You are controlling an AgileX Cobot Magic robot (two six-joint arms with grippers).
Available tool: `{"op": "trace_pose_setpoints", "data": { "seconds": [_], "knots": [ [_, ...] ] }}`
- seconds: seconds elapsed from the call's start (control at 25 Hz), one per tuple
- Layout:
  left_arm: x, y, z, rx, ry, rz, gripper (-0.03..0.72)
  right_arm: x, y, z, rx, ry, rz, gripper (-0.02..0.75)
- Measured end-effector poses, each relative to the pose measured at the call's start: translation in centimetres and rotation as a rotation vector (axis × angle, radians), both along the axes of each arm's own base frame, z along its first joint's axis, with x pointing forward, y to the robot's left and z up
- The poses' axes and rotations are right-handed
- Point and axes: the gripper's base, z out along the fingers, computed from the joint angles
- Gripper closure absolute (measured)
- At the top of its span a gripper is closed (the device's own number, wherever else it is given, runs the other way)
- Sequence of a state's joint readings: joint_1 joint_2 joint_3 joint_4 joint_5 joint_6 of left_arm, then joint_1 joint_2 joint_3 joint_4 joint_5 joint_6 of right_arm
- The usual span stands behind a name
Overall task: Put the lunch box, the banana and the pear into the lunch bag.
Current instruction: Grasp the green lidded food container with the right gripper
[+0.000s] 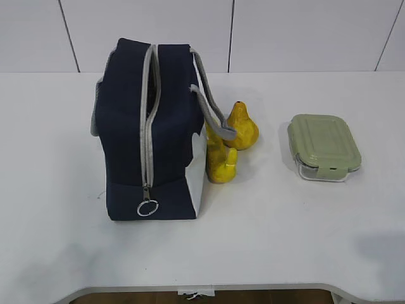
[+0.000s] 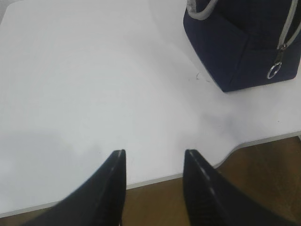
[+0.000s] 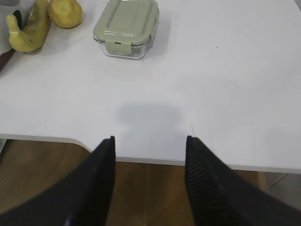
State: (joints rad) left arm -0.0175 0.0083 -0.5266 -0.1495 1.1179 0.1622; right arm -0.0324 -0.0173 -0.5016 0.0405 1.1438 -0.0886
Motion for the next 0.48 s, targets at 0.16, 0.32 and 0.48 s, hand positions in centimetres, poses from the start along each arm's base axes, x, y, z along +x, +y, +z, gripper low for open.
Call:
{"op": "trace_pose_setpoints", "data": {
  "seconds": [0.16, 0.32, 0.48],
  "knots": [
    [0.0, 0.0, 0.0, 0.0, 0.0, 0.0, 0.381, 0.0, 0.0, 0.0, 0.0, 0.0, 0.0, 0.356],
    [0.0, 0.0, 0.0, 0.0, 0.0, 0.0, 0.381, 0.0, 0.0, 0.0, 0.0, 0.0, 0.0, 0.356],
    [0.0, 0.0, 0.0, 0.0, 0.0, 0.0, 0.381, 0.0, 0.0, 0.0, 0.0, 0.0, 0.0, 0.356]
  ]
}}
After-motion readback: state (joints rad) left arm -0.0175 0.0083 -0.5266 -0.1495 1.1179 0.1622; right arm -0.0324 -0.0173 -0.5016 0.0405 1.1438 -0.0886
